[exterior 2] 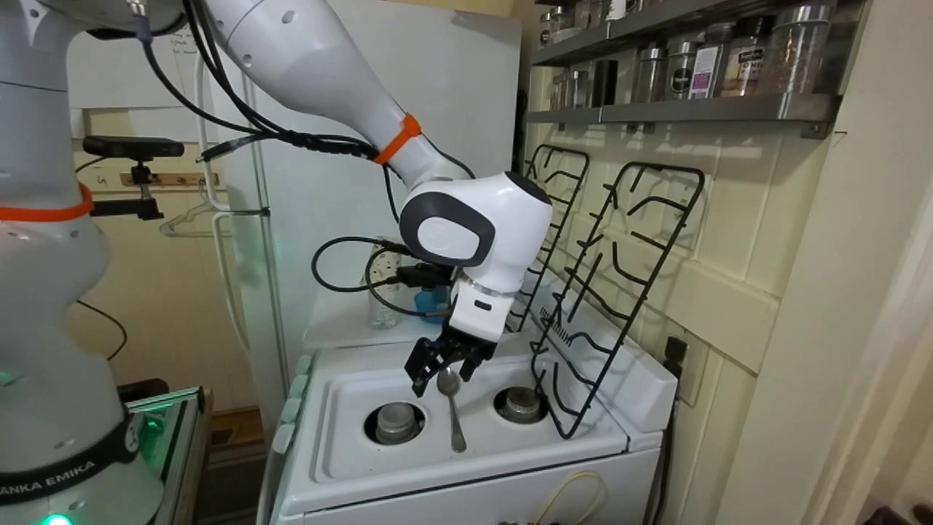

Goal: Put the silver spoon in the blue bowl.

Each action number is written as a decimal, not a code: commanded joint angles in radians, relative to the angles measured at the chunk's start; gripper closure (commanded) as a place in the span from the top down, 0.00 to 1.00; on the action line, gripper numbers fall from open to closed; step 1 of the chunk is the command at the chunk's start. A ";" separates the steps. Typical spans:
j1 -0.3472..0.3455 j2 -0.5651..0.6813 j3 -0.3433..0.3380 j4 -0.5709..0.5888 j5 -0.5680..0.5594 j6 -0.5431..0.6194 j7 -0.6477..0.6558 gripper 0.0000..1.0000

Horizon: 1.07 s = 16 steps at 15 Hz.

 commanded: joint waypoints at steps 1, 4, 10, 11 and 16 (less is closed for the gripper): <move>0.022 0.032 0.004 0.009 0.040 0.061 0.174 1.00; 0.045 0.057 0.015 0.009 0.015 0.103 0.294 1.00; 0.071 0.077 -0.017 -0.017 -0.132 0.167 0.420 1.00; 0.072 0.080 -0.028 -0.021 -0.168 0.185 0.448 1.00; 0.089 0.091 -0.025 -0.041 -0.234 0.262 0.518 1.00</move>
